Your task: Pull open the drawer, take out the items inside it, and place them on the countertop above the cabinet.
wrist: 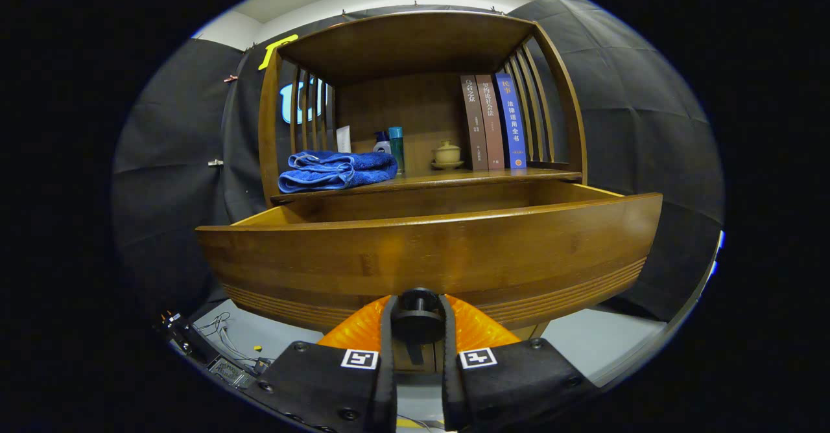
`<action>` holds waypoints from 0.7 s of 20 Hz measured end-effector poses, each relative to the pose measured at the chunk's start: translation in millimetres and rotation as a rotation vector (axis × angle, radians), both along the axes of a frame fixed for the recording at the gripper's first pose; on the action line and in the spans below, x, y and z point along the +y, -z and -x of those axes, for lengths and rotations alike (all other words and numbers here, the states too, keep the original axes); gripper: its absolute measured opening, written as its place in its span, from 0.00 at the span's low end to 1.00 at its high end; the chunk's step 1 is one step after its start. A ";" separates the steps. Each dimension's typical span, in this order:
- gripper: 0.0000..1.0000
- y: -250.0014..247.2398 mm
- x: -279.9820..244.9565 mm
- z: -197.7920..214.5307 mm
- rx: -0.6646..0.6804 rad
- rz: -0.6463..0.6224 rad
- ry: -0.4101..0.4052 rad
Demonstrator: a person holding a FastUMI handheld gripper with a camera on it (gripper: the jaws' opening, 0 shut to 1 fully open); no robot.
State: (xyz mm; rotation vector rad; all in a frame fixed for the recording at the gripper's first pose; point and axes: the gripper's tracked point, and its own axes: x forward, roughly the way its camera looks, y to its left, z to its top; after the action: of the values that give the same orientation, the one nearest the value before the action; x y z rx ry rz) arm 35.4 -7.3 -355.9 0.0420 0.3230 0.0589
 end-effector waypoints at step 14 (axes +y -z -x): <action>0.99 -48.2 -20.0 17.8 0.046 0.046 -0.015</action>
State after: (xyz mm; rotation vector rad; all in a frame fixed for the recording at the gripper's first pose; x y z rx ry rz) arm 17.6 -27.3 -307.7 -0.0043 0.3705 0.0652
